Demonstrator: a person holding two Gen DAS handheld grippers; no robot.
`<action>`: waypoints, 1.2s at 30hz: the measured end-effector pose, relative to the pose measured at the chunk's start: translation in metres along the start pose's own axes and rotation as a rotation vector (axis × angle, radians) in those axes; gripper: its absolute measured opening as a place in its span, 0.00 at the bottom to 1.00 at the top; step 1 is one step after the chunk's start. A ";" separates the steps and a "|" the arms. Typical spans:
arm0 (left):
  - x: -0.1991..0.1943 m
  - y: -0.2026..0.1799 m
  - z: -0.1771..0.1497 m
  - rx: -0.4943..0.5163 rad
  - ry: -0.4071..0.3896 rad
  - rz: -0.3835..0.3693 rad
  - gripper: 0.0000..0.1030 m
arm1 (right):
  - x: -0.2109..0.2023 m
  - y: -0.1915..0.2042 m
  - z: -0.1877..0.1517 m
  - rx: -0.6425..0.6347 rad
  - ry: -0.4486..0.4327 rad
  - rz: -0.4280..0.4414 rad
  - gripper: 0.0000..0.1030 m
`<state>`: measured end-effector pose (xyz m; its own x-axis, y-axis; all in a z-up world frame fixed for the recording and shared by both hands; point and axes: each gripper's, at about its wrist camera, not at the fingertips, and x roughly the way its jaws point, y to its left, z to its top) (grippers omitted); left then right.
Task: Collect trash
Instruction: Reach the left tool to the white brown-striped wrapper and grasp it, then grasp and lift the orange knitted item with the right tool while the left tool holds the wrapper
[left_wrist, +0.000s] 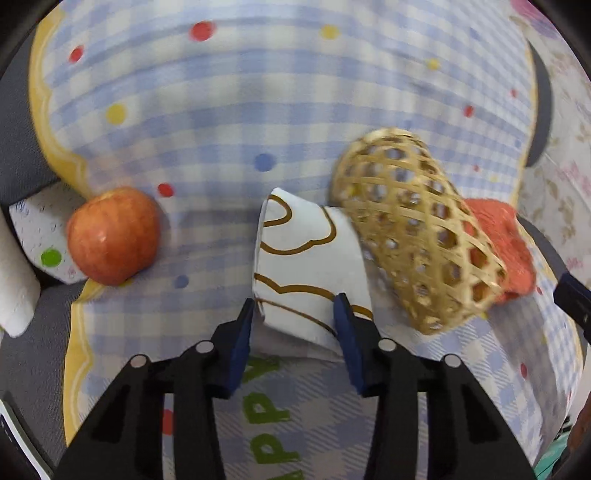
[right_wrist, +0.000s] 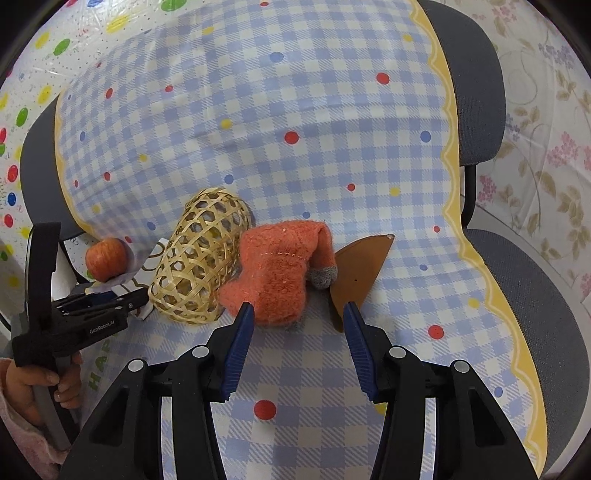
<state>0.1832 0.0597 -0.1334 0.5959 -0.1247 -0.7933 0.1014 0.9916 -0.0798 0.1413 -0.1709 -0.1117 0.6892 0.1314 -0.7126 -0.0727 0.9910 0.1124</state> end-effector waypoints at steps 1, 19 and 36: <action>-0.002 -0.002 -0.001 0.013 -0.005 -0.016 0.24 | -0.001 0.001 -0.001 0.000 0.001 0.001 0.49; -0.116 0.019 -0.005 -0.034 -0.293 0.051 0.09 | 0.021 0.005 0.016 0.024 -0.001 0.053 0.55; -0.113 0.001 -0.015 -0.002 -0.265 0.048 0.09 | 0.029 0.011 0.044 0.040 -0.025 0.013 0.10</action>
<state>0.1034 0.0755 -0.0528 0.7876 -0.0820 -0.6107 0.0671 0.9966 -0.0473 0.1923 -0.1572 -0.1005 0.7064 0.1430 -0.6932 -0.0530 0.9873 0.1497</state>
